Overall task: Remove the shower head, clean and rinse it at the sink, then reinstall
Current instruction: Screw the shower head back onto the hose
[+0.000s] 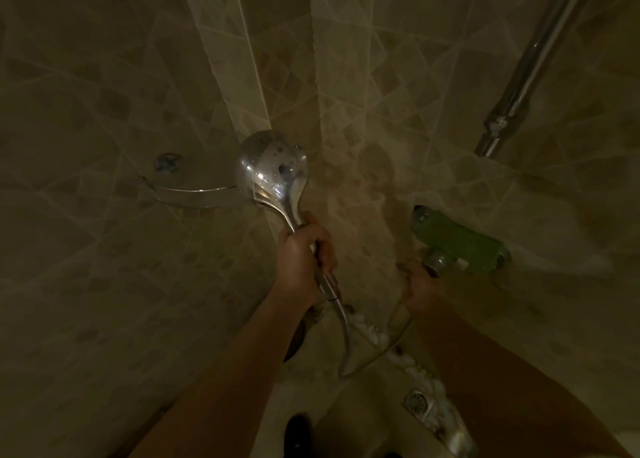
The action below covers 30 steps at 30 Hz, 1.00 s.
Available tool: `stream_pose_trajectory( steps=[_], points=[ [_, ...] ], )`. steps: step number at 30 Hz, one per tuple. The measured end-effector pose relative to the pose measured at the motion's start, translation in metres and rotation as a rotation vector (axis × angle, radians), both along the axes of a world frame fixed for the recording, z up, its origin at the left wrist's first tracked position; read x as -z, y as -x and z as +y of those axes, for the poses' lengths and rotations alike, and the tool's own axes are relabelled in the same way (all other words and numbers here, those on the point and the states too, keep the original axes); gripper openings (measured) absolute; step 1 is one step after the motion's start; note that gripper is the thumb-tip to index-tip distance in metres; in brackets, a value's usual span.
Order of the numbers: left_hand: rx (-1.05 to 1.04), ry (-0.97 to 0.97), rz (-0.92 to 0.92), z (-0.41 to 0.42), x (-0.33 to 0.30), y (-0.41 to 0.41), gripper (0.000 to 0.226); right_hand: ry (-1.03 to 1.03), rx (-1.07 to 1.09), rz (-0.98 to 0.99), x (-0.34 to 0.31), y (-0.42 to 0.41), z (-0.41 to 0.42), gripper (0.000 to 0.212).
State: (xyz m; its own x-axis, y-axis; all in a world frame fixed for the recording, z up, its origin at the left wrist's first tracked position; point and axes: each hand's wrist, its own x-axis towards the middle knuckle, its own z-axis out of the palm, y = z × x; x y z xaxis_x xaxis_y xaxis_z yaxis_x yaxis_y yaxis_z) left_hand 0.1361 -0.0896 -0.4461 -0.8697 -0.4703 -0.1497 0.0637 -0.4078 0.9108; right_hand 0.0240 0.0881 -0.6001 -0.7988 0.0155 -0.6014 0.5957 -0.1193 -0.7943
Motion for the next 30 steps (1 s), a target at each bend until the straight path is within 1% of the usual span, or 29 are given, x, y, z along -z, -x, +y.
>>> stream_pose_trajectory(
  steps=[2,3,4,6,7,10,12,15,17,19,21,22,23,24,26,27,28,30],
  points=[
    [-0.031,-0.022,-0.003,-0.006,-0.003,0.001,0.036,-0.089,0.009,0.023,0.003,0.001,0.001,0.040],
    [-0.050,-0.028,-0.002,-0.008,-0.003,0.002,0.037,-0.080,-0.010,0.025,0.003,0.002,0.002,0.038],
    [-0.066,-0.032,-0.002,-0.010,-0.003,0.003,0.038,-0.033,-0.038,0.005,0.002,0.002,0.003,0.034],
    [-0.094,-0.041,-0.005,-0.011,-0.002,0.005,0.035,-0.013,-0.140,-0.056,-0.004,0.001,0.011,0.014],
    [-0.106,-0.048,-0.001,-0.012,-0.001,0.006,0.033,-0.020,-0.174,-0.085,-0.006,0.000,0.017,0.010],
    [-0.122,-0.046,0.009,-0.011,-0.001,0.013,0.034,0.009,-0.186,-0.176,-0.009,-0.005,0.041,0.003],
    [-0.099,-0.063,-0.010,-0.008,-0.004,0.020,0.034,-0.007,-0.260,-0.200,-0.019,-0.009,0.053,0.010],
    [0.000,-0.075,-0.030,0.004,-0.012,0.030,0.031,-0.038,-0.362,-0.169,-0.045,-0.008,0.056,0.017],
    [0.051,-0.086,-0.011,0.014,-0.015,0.036,0.029,-0.017,-0.374,-0.118,-0.063,-0.004,0.056,0.021],
    [0.082,-0.092,-0.001,0.025,-0.017,0.042,0.032,-0.005,-0.368,-0.077,-0.078,0.001,0.057,0.026],
    [0.108,-0.116,0.006,0.033,-0.019,0.047,0.037,-0.026,-0.367,-0.045,-0.091,0.001,0.056,0.024],
    [0.112,-0.133,0.006,0.037,-0.019,0.050,0.038,-0.042,-0.388,-0.024,-0.096,-0.002,0.054,0.019],
    [0.108,-0.151,0.003,0.039,-0.019,0.052,0.039,-0.040,-0.427,0.008,-0.101,-0.006,0.050,0.013],
    [0.098,-0.168,-0.004,0.041,-0.019,0.055,0.040,0.005,-0.481,0.052,-0.106,-0.012,0.046,0.008],
    [0.067,-0.198,-0.016,0.044,-0.020,0.061,0.038,0.097,-0.608,0.146,-0.116,-0.026,0.034,0.021],
    [0.052,-0.210,-0.020,0.046,-0.020,0.063,0.036,0.067,-0.680,0.212,-0.120,-0.032,0.027,0.027],
    [0.036,-0.218,-0.022,0.048,-0.019,0.066,0.035,-0.012,-0.737,0.301,-0.122,-0.038,0.020,0.032],
    [-0.006,-0.212,-0.034,0.051,-0.019,0.068,0.035,-0.192,-0.778,0.488,-0.121,-0.046,0.005,0.028]
  ],
)
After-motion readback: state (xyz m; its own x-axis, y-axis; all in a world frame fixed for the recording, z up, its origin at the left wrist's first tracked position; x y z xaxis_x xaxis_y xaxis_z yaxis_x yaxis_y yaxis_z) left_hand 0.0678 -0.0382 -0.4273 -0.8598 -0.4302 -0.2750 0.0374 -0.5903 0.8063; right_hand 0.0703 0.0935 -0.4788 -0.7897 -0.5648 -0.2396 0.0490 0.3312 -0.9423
